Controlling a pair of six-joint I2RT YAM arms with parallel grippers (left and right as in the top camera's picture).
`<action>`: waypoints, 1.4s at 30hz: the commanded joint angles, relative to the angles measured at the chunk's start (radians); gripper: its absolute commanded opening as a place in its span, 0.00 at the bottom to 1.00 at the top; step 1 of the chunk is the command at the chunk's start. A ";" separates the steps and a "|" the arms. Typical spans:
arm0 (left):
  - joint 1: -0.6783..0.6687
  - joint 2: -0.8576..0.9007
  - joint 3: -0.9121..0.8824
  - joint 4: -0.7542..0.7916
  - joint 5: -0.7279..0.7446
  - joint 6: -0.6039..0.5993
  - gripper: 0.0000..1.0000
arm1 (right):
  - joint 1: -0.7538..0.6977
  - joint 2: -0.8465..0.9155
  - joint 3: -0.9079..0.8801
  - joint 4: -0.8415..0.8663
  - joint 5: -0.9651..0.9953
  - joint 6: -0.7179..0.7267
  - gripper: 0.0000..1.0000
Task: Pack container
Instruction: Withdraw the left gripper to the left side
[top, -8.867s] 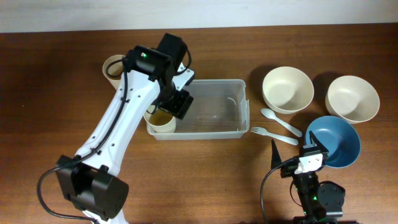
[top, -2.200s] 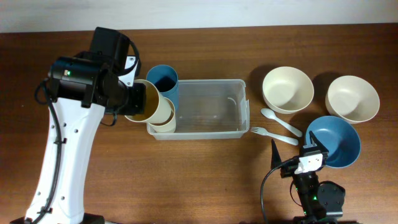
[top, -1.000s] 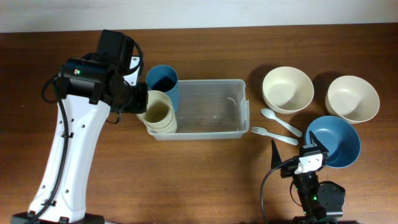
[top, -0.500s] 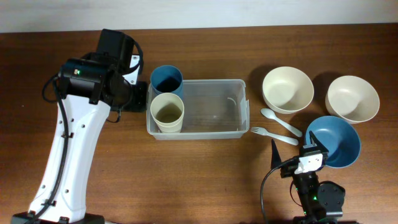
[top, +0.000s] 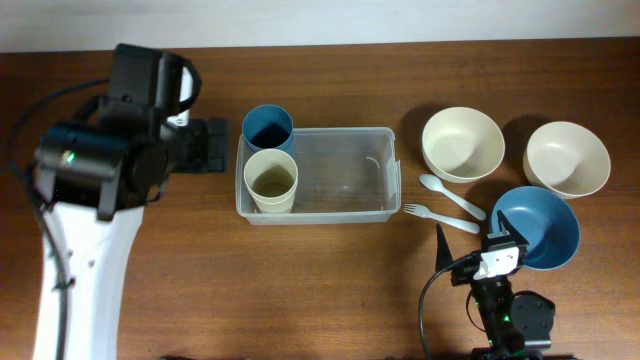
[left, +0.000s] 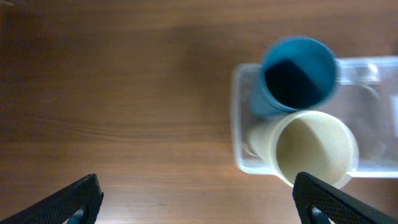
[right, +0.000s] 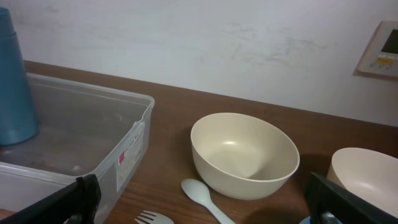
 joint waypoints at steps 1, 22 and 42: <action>0.009 -0.011 0.013 0.003 -0.241 -0.024 1.00 | 0.005 -0.010 -0.008 -0.003 0.009 0.000 0.99; 0.401 -0.007 -0.002 -0.013 -0.249 -0.376 1.00 | 0.005 -0.010 -0.008 -0.003 0.009 0.000 0.99; 0.474 0.023 -0.002 -0.012 -0.150 -0.381 1.00 | 0.005 -0.011 -0.008 0.004 -0.008 0.001 0.99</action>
